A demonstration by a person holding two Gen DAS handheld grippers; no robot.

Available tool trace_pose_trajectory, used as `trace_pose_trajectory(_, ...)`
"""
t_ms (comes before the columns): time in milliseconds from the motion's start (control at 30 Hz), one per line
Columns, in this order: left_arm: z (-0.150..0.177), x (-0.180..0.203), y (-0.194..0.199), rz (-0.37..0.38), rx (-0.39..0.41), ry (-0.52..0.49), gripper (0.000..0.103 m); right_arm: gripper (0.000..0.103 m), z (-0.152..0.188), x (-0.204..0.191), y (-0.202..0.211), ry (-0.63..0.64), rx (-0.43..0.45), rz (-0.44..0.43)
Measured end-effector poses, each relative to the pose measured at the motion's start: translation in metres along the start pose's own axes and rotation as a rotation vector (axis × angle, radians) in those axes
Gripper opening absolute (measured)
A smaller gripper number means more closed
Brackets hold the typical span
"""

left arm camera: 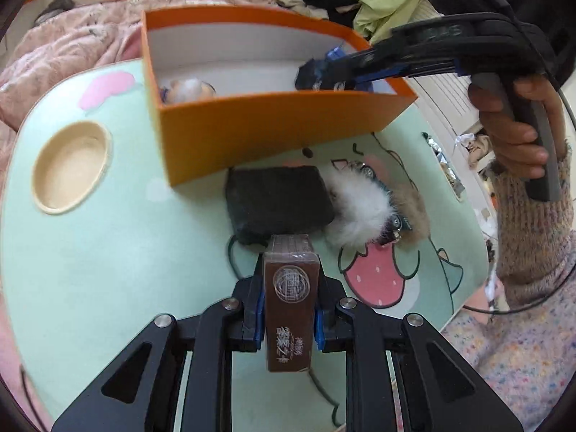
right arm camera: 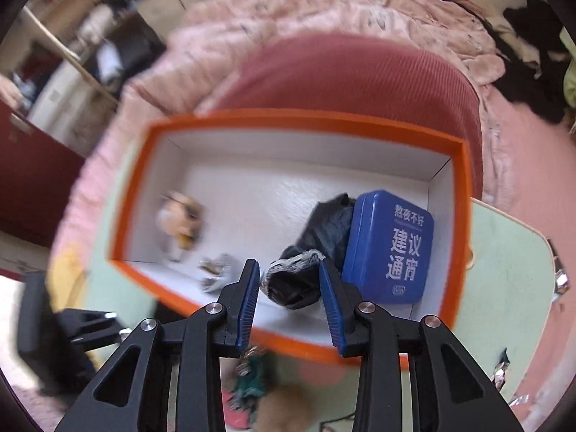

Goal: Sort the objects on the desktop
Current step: 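Place the card box on the table with the left tool while the right tool grasps the black lace cloth, then lay the black lace cloth on the table with the right tool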

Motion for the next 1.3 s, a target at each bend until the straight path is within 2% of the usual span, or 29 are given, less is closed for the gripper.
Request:
trace_pose_trajectory(33, -0.001, 0.002, -0.001, 0.019, 0.009, 0.000, 0.029, 0.031, 0.001, 0.001, -0.003, -0.012, 0.003, 0.001)
trace_pose_trajectory(133, -0.007, 0.005, -0.003, 0.074, 0.037, 0.006, 0.048, 0.014, -0.001, 0.006, -0.001, -0.044, 0.037, 0.005)
trace_pose_trajectory(200, -0.009, 0.008, -0.002, 0.106, 0.063, 0.024, 0.064, 0.011, -0.003, 0.009, 0.005, -0.069, 0.064, -0.018)
trace_pose_trajectory(300, -0.007, 0.010, -0.001, 0.128, 0.083, 0.035, 0.068, 0.011, -0.006, 0.008, 0.024, -0.085, 0.139, -0.091)
trace_pose_trajectory(433, -0.001, 0.011, 0.004, 0.053, 0.113, 0.002, 0.068, 0.010, -0.011, -0.002, 0.075, -0.069, 0.305, -0.198)
trace_pose_trajectory(600, 0.005, 0.008, 0.013, -0.034, 0.139, 0.005, 0.068, 0.011, -0.007, -0.017, 0.129, -0.038, 0.461, -0.296)
trace_pose_trajectory(667, 0.004, 0.004, 0.020, -0.017, 0.157, 0.021, 0.068, 0.011, 0.002, -0.018, 0.143, -0.031, 0.488, -0.321)
trace_pose_trajectory(767, 0.000, 0.000, 0.028, 0.017, 0.193, 0.044, 0.068, 0.011, 0.018, -0.013, 0.148, -0.030, 0.484, -0.359)
trace_pose_trajectory(867, -0.007, -0.005, 0.035, 0.034, 0.220, 0.065, 0.068, 0.011, 0.040, -0.006, 0.136, -0.039, 0.443, -0.372)
trace_pose_trajectory(1033, -0.016, -0.015, 0.045, 0.041, 0.265, 0.111, 0.068, 0.011, 0.078, 0.002, 0.097, -0.085, 0.334, -0.450)
trace_pose_trajectory(1133, -0.022, -0.014, 0.053, 0.046, 0.289, 0.109, 0.068, 0.012, 0.093, 0.004, 0.065, -0.116, 0.267, -0.446)
trace_pose_trajectory(1200, -0.026, -0.012, 0.054, 0.047, 0.279, 0.108, 0.068, 0.017, 0.100, 0.006, 0.041, -0.154, 0.216, -0.455)
trace_pose_trajectory(1300, -0.033, -0.008, 0.056, 0.049, 0.280, 0.103, 0.068, 0.035, 0.105, 0.008, 0.016, -0.200, 0.181, -0.463)
Point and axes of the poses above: each gripper's, at about its wrist camera, not at the fingertips, and y roughly against the way its jaws point, x to its right, z to its underside, the point moved 6 cm from there along -y, roughly the way its jaws point, and after that the axes turned 6 degrees about z, right-handed, at the moved point
